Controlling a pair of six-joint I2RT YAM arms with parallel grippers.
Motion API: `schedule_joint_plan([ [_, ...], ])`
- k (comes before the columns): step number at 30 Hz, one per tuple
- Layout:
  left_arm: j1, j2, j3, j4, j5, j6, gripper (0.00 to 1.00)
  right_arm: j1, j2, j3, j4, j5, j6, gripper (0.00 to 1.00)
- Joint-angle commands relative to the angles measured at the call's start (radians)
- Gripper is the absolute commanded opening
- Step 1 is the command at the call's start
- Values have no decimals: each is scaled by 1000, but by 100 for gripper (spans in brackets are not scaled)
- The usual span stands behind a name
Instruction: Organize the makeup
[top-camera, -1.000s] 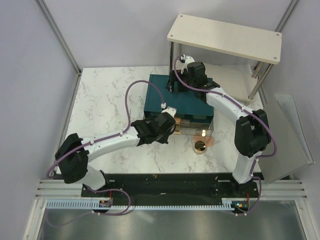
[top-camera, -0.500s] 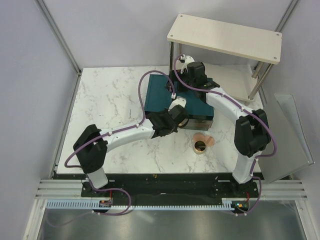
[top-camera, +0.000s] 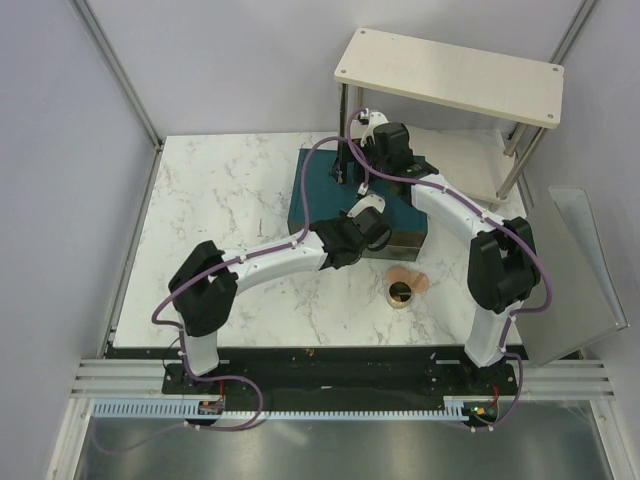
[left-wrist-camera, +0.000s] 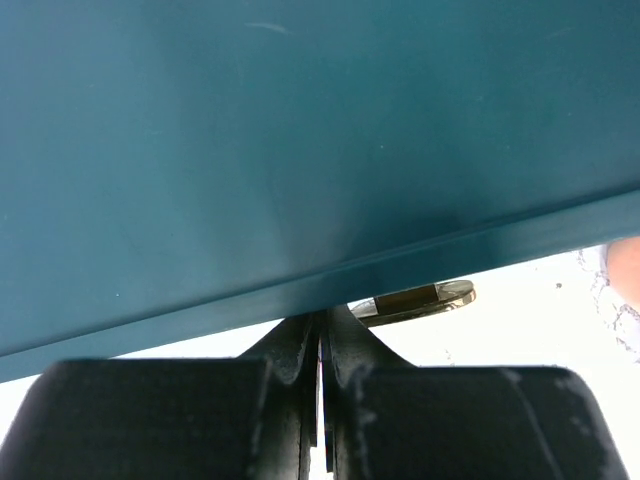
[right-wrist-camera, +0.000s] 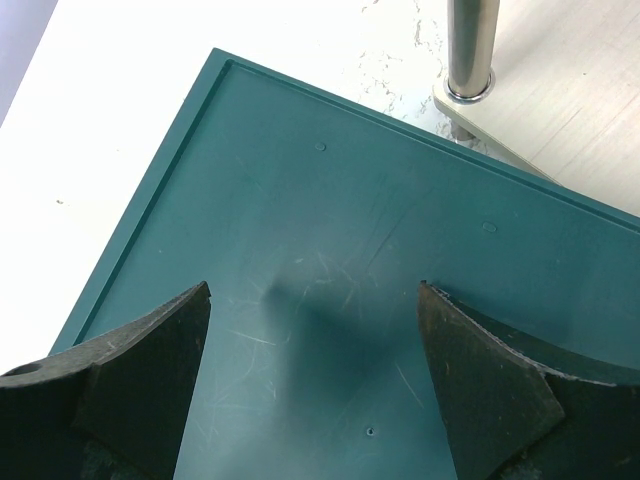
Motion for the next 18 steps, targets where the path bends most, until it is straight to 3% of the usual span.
schedule_joint_plan([
  [1,17,-55,-14,207,-50,69,2,6,106,-63,-285,-5,39,92],
  [5,17,-227,-122,247,-18,138,2,6,104,-34,-292,2,47,92],
  [10,20,-411,-171,222,-73,228,3,7,80,43,-309,42,65,92],
  [12,29,-447,-169,214,-116,282,17,7,72,69,-314,67,75,92],
  [14,72,-471,-159,179,-66,294,32,7,57,109,-326,91,78,91],
  [18,230,-465,-97,60,80,204,32,4,0,141,-351,229,87,89],
])
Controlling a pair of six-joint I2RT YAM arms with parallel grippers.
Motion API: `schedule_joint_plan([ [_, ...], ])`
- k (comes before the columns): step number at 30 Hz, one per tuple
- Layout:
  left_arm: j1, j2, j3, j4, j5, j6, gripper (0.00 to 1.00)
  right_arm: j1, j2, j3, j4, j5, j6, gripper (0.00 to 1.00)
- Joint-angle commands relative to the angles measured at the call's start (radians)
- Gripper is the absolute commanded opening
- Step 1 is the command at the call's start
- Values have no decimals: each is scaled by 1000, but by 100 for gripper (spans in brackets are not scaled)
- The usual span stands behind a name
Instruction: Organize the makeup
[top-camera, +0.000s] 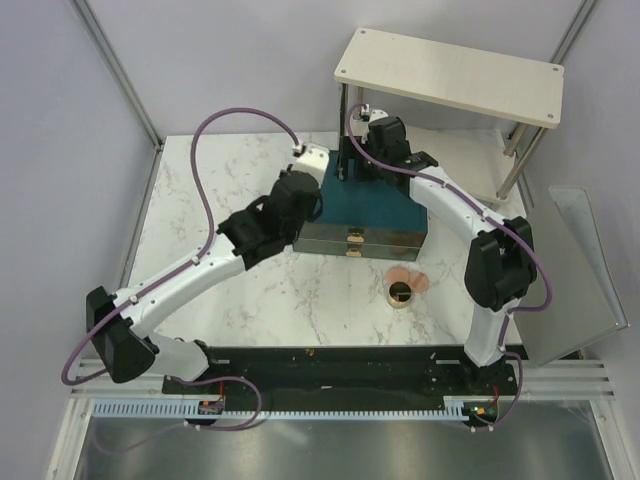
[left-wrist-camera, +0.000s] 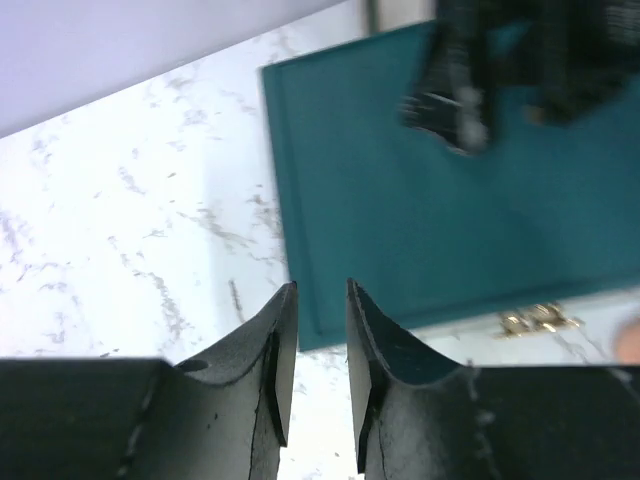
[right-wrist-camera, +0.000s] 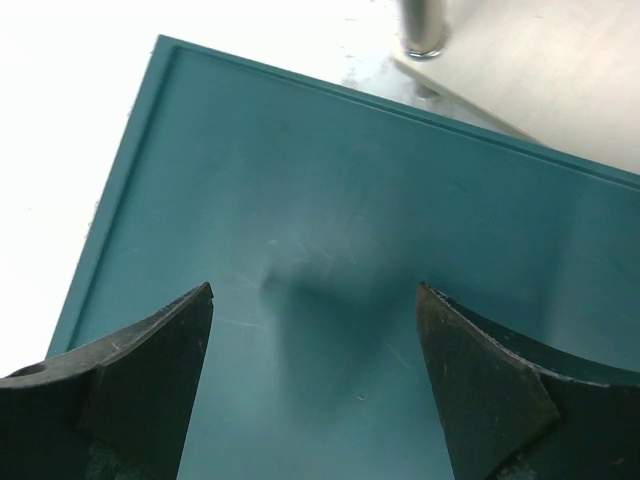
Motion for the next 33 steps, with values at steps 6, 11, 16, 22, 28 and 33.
schedule_joint_plan([
  [6,361,87,58,-132,246,-88,31,-23,-208,-67,-184,403,74,76],
  [11,408,161,107,-149,279,-91,31,-46,-332,-147,-207,621,74,59],
  [16,434,253,150,-154,292,-111,30,-88,-437,-233,-217,760,40,45],
  [22,505,340,195,-160,321,-111,29,-183,-412,-329,-231,716,47,27],
  [28,582,365,249,-191,359,-128,28,-204,-288,-377,-150,639,47,0],
  [33,600,360,244,-184,388,-139,28,-221,-164,-308,-100,564,-7,0],
])
